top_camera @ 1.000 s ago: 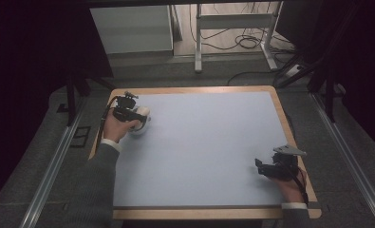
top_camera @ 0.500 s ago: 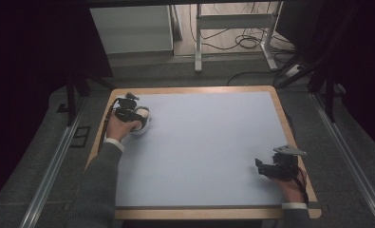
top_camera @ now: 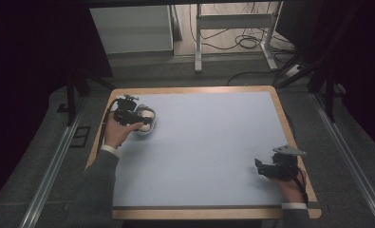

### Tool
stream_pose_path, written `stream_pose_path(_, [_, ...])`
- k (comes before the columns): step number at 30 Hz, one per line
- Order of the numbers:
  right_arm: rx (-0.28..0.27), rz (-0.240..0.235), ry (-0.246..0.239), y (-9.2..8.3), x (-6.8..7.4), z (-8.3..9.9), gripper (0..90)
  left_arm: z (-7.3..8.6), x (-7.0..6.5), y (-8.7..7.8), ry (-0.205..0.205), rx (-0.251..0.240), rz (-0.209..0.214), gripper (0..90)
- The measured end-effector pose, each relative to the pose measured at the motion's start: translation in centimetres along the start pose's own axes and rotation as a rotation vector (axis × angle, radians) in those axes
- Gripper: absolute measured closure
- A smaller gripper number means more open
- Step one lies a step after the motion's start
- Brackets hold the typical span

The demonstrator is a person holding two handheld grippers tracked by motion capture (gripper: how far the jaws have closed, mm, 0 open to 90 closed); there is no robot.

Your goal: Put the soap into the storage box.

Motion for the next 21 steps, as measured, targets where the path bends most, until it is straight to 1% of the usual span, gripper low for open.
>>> stream_pose_path(2, [0.000,0.002,0.003,0.0,-0.1,0.0,8.5,0.5,-0.5,-0.4,0.012,-0.007,0.025,29.0])
stream_pose_path(6, [-0.003,0.004,0.005,0.0,-0.2,0.0,8.5,1.9,-1.7,-1.1,0.047,-0.034,0.064,28.6])
stream_pose_path(9, [-0.002,0.002,0.002,-0.1,0.0,0.0,8.5,3.0,-2.6,-1.4,0.063,-0.052,0.094,27.0])
stream_pose_path(12, [-0.006,0.004,-0.003,-0.1,0.2,-0.1,8.5,4.3,-3.4,-1.6,0.093,-0.056,0.112,26.6])
stream_pose_path(16, [-0.005,0.002,-0.005,-0.1,0.2,-0.1,8.5,6.1,-4.3,-1.9,0.129,-0.072,0.118,26.2])
stream_pose_path(18, [-0.004,0.004,-0.006,0.0,0.2,-0.1,8.5,6.9,-4.5,-2.1,0.139,-0.082,0.121,25.5])
stream_pose_path(20, [-0.006,0.004,-0.008,0.0,0.3,-0.1,8.5,7.7,-4.8,-2.1,0.147,-0.082,0.145,25.4])
stream_pose_path(21, [-0.007,0.003,-0.009,-0.1,0.3,-0.2,8.5,8.2,-5.0,-2.1,0.151,-0.083,0.148,25.2])
Point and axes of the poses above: each handheld gripper's, and its own axes: y roughly forward along the jaws, z roughly out of its underside, x roughly to its left, the point moved 5 cm from there along y, roughly forward along the jaws
